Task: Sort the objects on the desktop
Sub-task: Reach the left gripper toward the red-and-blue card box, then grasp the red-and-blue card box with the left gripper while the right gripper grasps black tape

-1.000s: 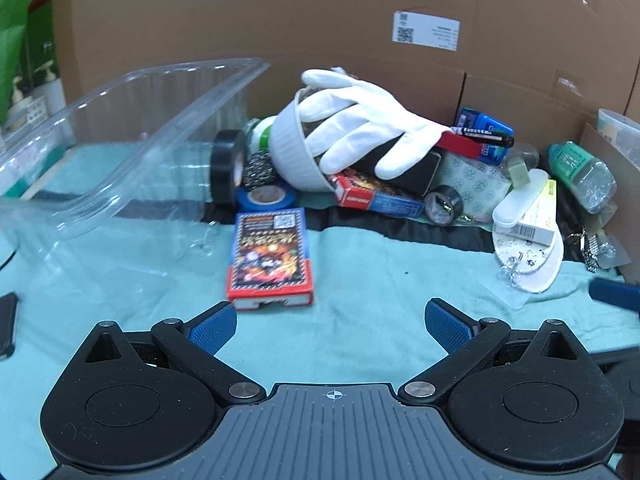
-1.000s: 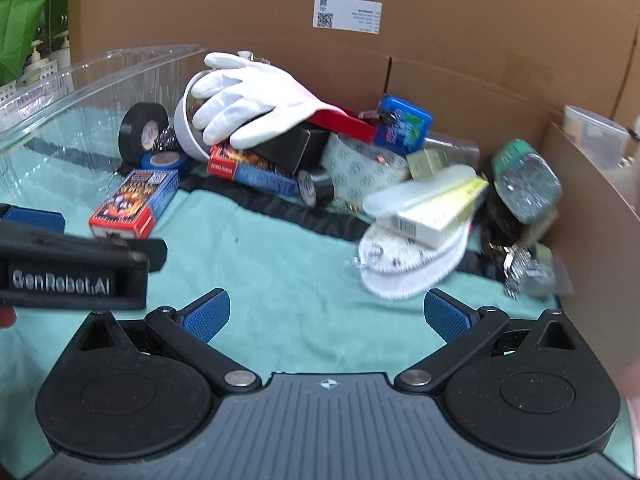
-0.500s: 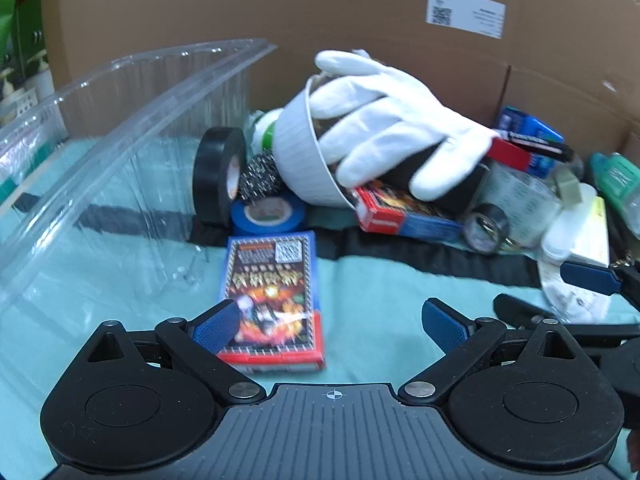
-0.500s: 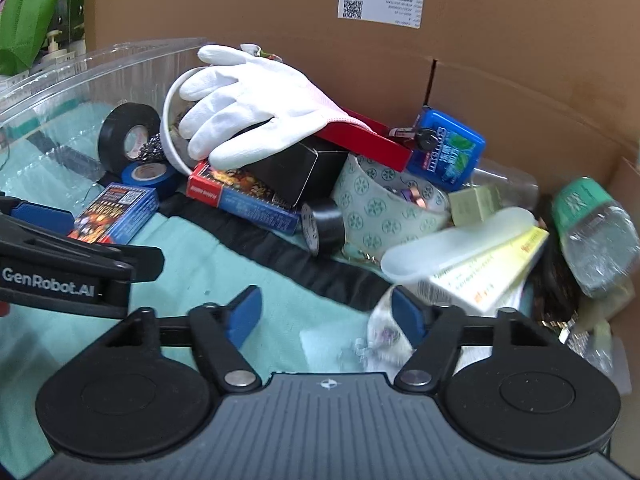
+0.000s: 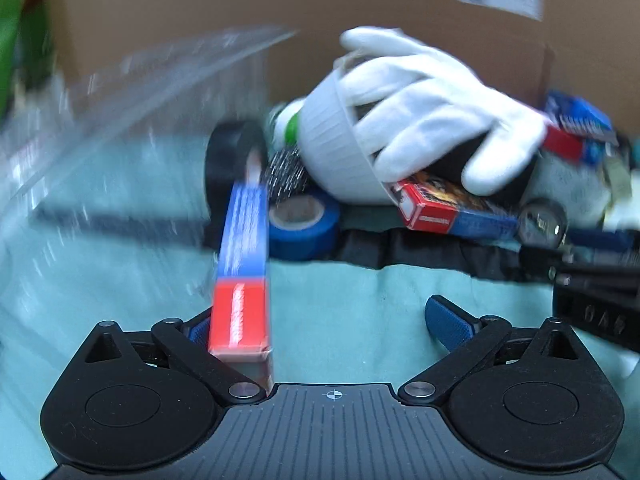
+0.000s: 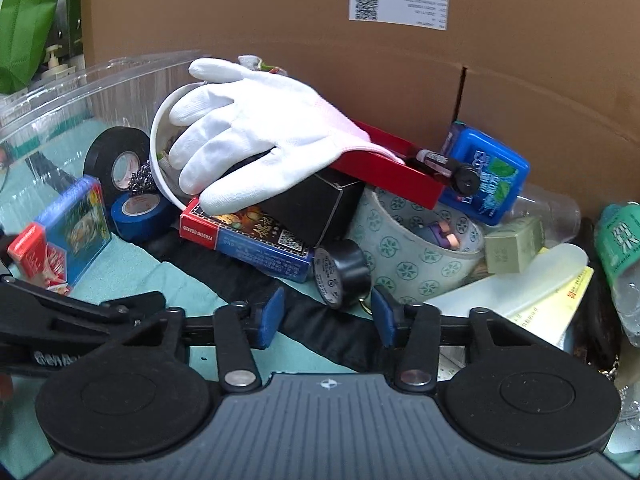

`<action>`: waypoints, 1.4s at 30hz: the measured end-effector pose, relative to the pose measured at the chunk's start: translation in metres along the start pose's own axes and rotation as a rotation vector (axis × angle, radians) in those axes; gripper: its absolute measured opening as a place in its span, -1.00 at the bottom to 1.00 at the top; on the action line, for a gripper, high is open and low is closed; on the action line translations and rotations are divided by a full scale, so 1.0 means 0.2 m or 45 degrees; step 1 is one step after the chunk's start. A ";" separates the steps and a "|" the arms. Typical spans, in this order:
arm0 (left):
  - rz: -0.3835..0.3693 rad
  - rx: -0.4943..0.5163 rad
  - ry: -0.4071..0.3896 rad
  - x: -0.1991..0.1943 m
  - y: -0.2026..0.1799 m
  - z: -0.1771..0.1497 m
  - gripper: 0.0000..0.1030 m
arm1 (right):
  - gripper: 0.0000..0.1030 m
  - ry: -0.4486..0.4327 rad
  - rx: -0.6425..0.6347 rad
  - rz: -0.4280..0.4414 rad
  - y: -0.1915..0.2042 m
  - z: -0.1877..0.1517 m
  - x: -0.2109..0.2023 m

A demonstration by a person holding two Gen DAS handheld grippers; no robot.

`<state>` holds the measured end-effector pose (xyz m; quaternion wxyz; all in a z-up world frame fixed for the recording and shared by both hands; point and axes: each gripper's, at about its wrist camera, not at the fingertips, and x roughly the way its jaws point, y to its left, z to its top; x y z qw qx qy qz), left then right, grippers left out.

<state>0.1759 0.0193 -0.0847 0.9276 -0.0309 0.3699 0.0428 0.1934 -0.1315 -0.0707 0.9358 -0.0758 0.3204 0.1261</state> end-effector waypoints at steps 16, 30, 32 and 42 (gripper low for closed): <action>-0.218 0.001 0.006 -0.14 0.02 -0.02 -0.75 | -0.99 -0.053 0.146 0.002 -0.04 -0.05 -0.14; -0.280 0.011 0.035 -0.17 0.00 -0.04 -0.22 | -0.53 -0.028 0.160 -0.068 -0.03 -0.03 0.00; -0.286 0.007 0.032 -0.17 0.01 -0.04 -0.18 | -0.36 -0.027 0.163 -0.061 -0.02 -0.03 0.00; -0.309 -0.003 0.040 -0.18 0.03 -0.05 -0.32 | -0.80 -0.028 0.300 -0.133 -0.06 -0.03 0.01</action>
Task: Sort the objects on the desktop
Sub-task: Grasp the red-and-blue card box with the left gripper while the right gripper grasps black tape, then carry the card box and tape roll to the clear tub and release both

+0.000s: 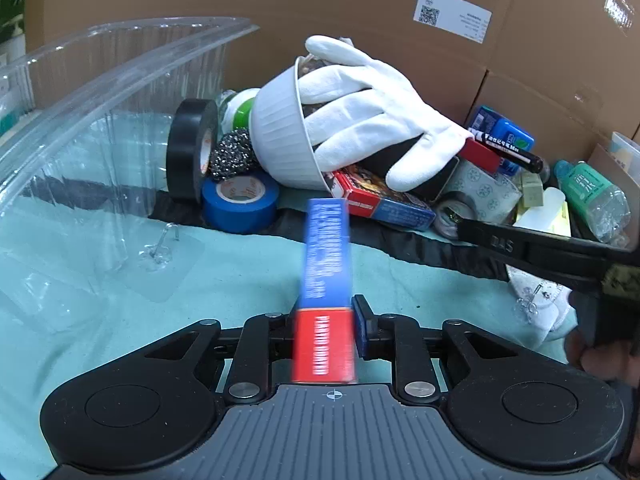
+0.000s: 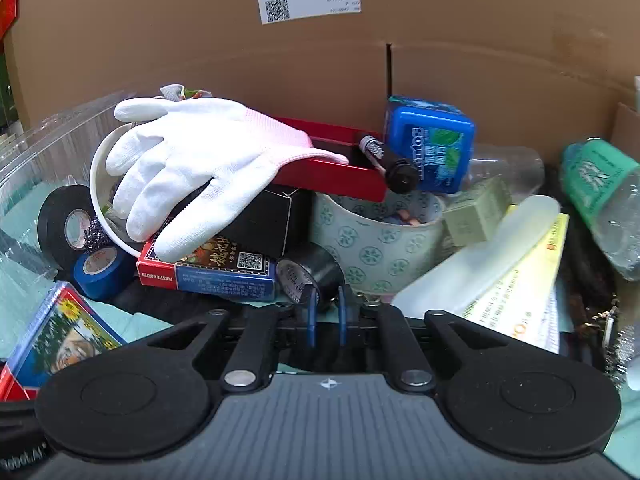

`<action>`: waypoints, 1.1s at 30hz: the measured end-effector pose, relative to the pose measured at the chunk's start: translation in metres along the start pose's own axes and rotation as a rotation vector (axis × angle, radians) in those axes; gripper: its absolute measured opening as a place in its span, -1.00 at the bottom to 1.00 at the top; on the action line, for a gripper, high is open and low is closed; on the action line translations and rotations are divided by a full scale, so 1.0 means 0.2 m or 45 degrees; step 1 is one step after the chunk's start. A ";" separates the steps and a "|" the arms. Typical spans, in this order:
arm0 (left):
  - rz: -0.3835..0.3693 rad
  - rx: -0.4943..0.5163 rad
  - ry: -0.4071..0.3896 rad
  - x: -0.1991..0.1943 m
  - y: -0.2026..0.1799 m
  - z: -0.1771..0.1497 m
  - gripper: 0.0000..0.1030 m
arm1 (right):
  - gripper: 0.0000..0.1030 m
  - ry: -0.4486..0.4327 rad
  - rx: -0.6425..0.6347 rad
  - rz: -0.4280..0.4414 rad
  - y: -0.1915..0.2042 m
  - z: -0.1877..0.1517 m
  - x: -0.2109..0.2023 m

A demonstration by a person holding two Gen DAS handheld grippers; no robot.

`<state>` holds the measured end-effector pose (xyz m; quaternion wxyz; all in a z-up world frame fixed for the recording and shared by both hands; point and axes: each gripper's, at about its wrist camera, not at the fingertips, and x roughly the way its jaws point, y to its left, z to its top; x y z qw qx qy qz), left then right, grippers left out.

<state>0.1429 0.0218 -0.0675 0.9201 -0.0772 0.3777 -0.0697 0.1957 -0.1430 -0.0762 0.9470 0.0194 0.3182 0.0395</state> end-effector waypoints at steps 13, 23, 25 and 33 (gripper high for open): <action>-0.129 0.072 -0.120 -0.30 -0.05 0.00 -0.72 | -0.89 -0.114 0.001 0.100 0.05 0.02 -0.38; -0.121 0.010 -0.340 -0.69 0.17 0.23 -0.72 | -0.89 -0.241 -0.132 0.337 0.36 0.16 -0.67; -0.061 -0.003 -0.378 -0.73 0.26 0.29 -0.72 | -0.89 -0.251 -0.165 0.378 0.44 0.19 -0.68; 0.103 -0.084 -0.375 -0.70 0.60 0.47 -0.72 | -0.89 -0.206 -0.294 0.554 0.80 0.30 -0.56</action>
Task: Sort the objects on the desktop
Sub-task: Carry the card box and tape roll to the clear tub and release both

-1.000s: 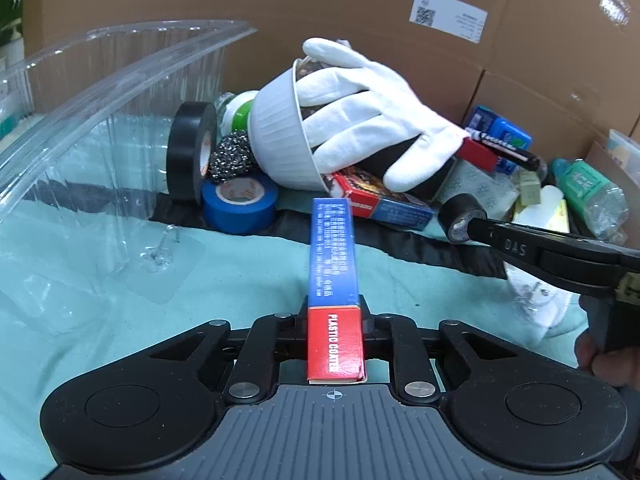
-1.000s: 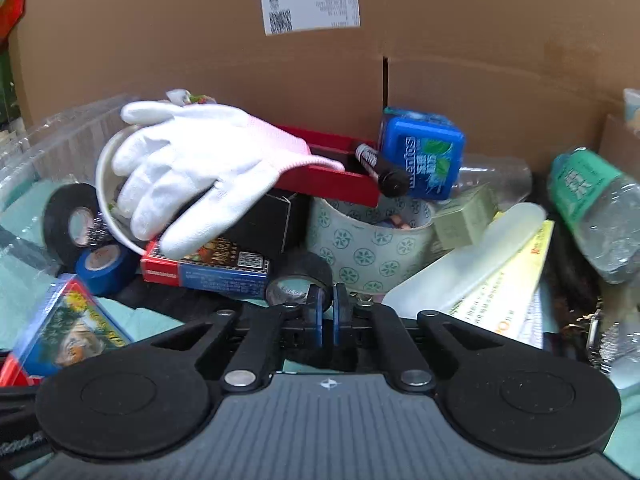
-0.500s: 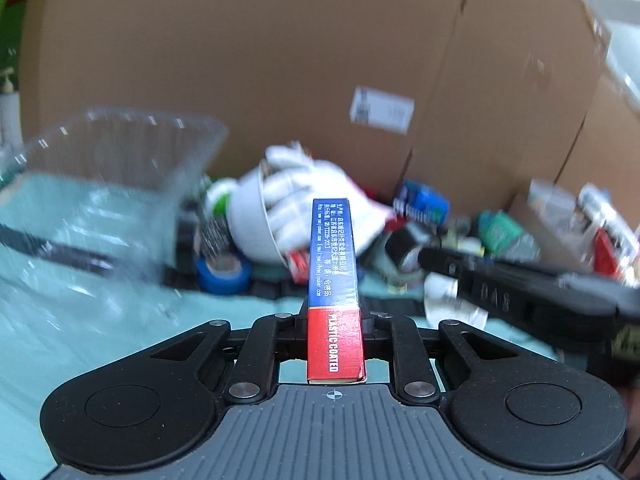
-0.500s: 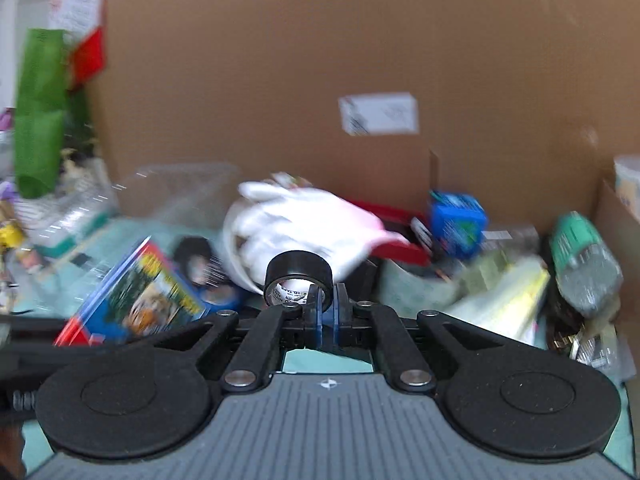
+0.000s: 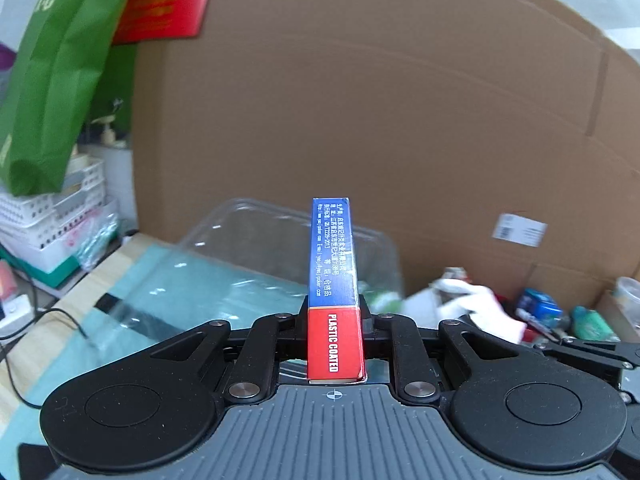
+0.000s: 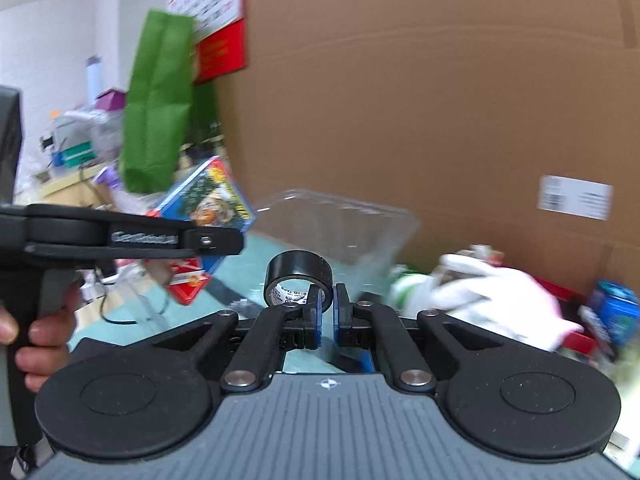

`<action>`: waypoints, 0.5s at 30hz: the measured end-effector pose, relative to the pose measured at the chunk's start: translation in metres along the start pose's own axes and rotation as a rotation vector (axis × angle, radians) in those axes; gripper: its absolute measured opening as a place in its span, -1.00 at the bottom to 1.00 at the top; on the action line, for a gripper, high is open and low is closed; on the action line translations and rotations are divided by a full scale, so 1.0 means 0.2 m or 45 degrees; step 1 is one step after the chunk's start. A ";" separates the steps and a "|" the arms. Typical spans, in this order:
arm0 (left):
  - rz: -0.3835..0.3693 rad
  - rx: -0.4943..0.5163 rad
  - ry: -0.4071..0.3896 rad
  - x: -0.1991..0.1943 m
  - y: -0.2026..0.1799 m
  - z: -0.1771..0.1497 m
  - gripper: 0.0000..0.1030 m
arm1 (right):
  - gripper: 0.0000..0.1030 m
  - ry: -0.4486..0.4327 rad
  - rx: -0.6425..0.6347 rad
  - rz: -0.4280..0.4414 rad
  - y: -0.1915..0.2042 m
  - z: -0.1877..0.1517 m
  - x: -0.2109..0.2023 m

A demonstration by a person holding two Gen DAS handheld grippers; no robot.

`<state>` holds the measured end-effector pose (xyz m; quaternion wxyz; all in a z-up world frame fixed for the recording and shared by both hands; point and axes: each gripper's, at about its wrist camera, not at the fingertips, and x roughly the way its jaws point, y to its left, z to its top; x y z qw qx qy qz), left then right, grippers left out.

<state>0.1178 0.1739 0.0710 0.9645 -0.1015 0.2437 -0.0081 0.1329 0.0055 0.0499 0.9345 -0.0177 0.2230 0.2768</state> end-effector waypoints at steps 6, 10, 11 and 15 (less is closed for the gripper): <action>0.032 0.032 0.106 0.15 0.16 -0.01 -0.72 | -0.88 0.132 -0.094 0.080 0.14 0.02 0.25; 0.030 0.075 0.199 0.24 0.22 -0.06 -0.71 | -0.88 0.261 -0.151 0.081 0.21 0.01 0.39; 0.029 0.074 0.210 0.25 0.23 -0.06 -0.71 | -0.88 0.289 -0.161 0.085 0.22 0.01 0.40; 0.017 0.050 0.232 0.29 0.28 -0.08 -0.57 | -0.87 0.349 -0.212 0.074 0.26 -0.01 0.46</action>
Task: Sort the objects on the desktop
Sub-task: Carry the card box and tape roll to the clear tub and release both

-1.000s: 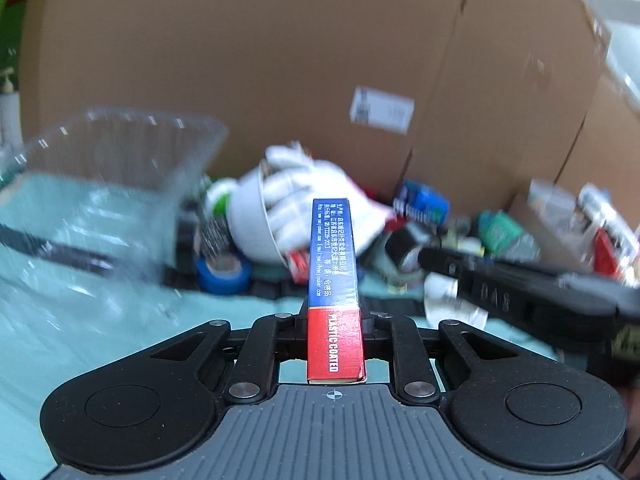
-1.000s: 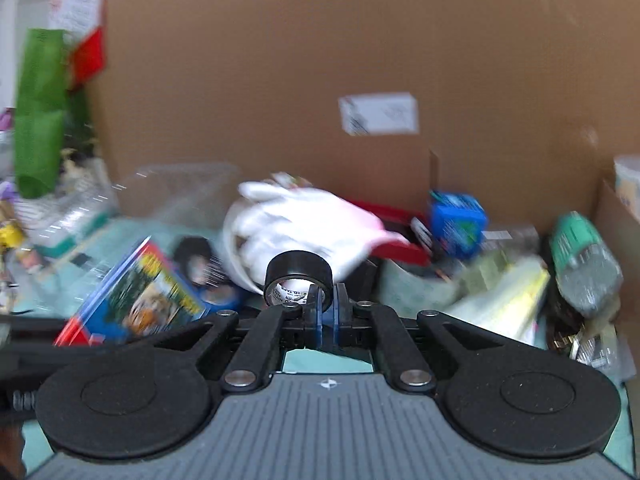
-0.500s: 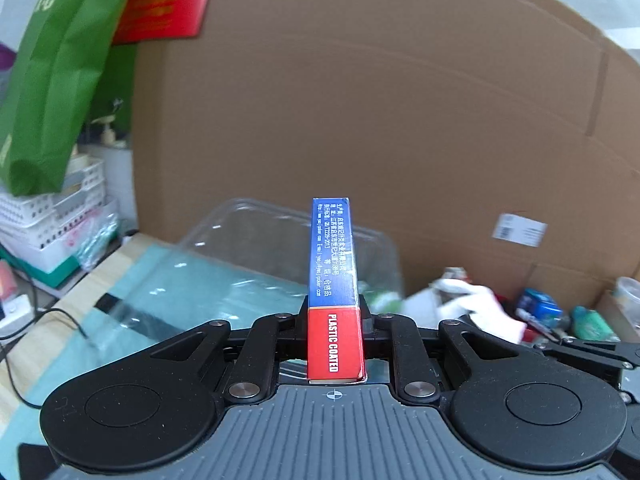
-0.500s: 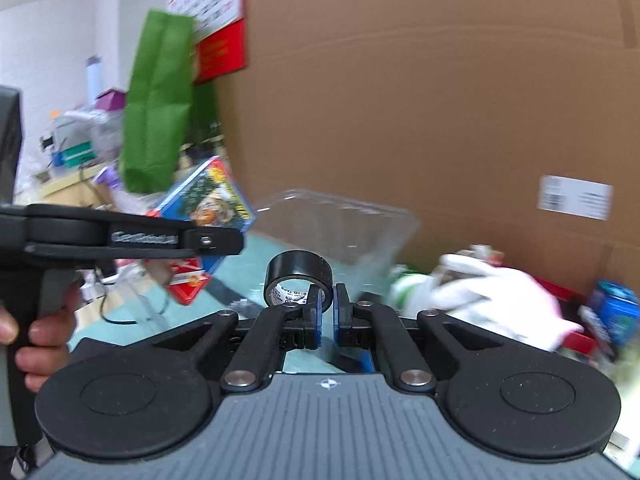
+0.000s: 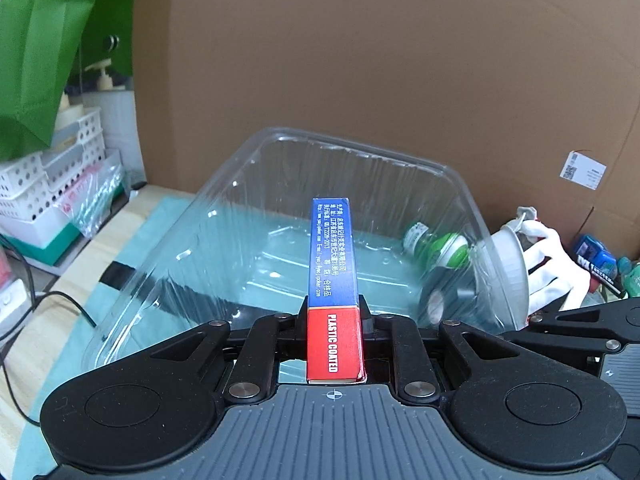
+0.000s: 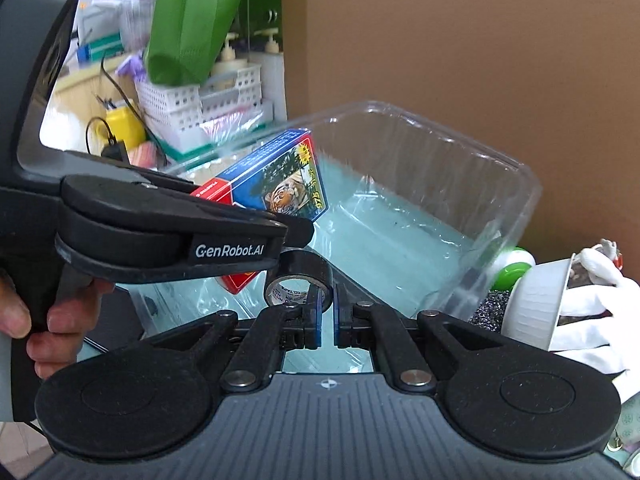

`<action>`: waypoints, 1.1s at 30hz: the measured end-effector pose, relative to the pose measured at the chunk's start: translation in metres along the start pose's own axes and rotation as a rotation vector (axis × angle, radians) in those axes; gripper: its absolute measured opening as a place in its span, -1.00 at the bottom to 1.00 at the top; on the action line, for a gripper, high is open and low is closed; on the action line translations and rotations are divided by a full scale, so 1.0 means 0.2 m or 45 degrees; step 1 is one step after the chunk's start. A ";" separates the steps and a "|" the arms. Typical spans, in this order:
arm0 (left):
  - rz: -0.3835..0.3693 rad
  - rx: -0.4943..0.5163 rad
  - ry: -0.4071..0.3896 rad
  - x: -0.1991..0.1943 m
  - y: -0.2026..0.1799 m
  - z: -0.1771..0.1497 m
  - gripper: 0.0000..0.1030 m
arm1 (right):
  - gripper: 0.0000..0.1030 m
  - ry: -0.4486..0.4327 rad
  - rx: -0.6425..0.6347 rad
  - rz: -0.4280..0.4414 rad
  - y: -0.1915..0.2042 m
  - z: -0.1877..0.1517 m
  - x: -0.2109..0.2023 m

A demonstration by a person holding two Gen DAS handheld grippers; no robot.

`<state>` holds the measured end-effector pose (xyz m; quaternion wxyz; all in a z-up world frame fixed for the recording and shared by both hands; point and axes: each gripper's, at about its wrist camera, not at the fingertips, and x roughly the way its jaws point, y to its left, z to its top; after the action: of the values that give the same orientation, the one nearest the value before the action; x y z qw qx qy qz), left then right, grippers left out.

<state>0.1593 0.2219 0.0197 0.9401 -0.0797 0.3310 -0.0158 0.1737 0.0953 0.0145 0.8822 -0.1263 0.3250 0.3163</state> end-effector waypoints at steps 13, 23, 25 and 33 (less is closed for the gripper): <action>0.043 -0.040 -0.121 -0.06 0.03 -0.01 1.00 | 0.22 -0.035 -0.049 -0.064 0.04 0.00 0.02; 0.006 -0.032 -0.099 -0.10 -0.01 -0.04 1.00 | 0.80 -0.132 -0.102 -0.117 0.09 0.01 -0.05; 0.008 -0.026 -0.092 -0.11 -0.02 -0.05 1.00 | 0.84 -0.136 -0.098 -0.116 0.09 0.01 -0.06; 0.013 -0.034 -0.098 -0.15 -0.07 -0.06 1.00 | 0.98 -0.169 -0.091 -0.127 0.09 0.00 -0.12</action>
<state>0.1285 0.2091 0.0318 0.9511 -0.0910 0.2951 -0.0034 0.1480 0.0985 0.0292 0.9115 -0.1526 0.2475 0.2909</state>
